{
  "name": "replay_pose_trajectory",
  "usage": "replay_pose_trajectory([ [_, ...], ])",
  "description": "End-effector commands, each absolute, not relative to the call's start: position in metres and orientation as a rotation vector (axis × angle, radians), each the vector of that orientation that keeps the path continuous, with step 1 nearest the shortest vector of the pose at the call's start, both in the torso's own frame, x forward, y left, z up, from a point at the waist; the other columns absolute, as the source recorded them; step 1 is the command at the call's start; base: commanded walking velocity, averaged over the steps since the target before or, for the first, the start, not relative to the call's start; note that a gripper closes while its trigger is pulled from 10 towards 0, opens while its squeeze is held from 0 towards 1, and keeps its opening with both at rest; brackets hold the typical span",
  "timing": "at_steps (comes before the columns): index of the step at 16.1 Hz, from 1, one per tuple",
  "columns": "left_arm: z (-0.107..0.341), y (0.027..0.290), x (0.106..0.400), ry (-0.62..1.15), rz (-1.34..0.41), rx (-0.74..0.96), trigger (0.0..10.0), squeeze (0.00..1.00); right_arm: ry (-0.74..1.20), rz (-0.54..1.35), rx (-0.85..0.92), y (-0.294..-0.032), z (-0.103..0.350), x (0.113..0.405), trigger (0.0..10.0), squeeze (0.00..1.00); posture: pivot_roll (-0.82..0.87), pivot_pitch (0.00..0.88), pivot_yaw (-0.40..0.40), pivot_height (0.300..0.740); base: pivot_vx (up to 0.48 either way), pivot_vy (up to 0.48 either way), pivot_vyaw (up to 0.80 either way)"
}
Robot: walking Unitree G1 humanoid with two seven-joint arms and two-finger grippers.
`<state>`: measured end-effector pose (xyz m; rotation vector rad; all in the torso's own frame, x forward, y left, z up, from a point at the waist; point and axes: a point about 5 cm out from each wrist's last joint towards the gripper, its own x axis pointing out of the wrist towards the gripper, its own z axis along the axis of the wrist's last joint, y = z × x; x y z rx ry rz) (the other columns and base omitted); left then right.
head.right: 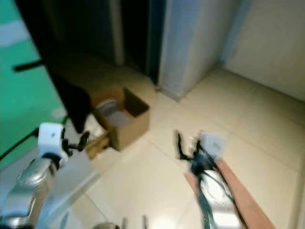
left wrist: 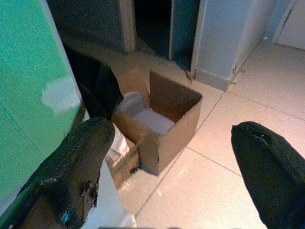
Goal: Hang keys on a hook
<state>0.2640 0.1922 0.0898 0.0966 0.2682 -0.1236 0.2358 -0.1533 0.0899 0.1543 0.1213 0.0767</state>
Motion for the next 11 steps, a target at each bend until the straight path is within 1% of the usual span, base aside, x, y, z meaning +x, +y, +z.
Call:
replay_pose_trajectory([
  [1,0.085,0.187,0.264,0.284,-0.130,0.133,10.0,1.00,0.157,0.027,0.142,-0.164,0.079,0.234,10.0,1.00,-0.03,0.000,0.009,0.740,0.000,0.000,0.80],
  [4,0.099,0.190,0.269,0.182,-0.100,0.139,10.0,1.00,0.174,-0.004,0.125,-0.165,0.079,0.241,10.0,1.00,-0.02,0.000,0.003,0.740,0.000,0.000,0.80],
  [6,0.100,0.189,0.273,0.150,-0.070,0.162,10.0,1.00,0.194,-0.064,0.082,-0.168,0.078,0.245,10.0,1.00,-0.02,0.000,0.018,0.740,0.000,0.000,0.80],
  [7,0.099,0.187,0.274,0.145,-0.076,0.159,10.0,1.00,0.193,-0.073,0.071,-0.168,0.077,0.246,10.0,1.00,-0.03,0.000,0.030,0.740,0.000,0.000,0.80],
  [8,0.099,0.184,0.275,0.153,-0.104,0.147,10.0,1.00,0.216,-0.069,0.011,-0.169,0.073,0.245,10.0,1.00,-0.04,0.000,0.038,0.740,0.000,0.000,0.80],
  [9,0.097,0.181,0.276,0.155,-0.122,0.161,10.0,1.00,0.210,-0.061,0.035,-0.166,0.073,0.242,10.0,1.00,-0.06,0.000,0.058,0.740,0.000,0.000,0.80],
  [10,0.095,0.180,0.277,0.151,-0.114,0.177,10.0,1.00,0.189,-0.049,0.035,-0.165,0.074,0.240,10.0,1.00,-0.07,0.000,0.064,0.740,0.000,0.000,0.80],
  [11,0.096,0.181,0.280,0.133,-0.057,0.163,10.0,1.00,0.202,-0.043,0.015,-0.165,0.073,0.238,10.0,1.00,-0.08,0.000,0.070,0.740,0.000,0.000,0.80],
])
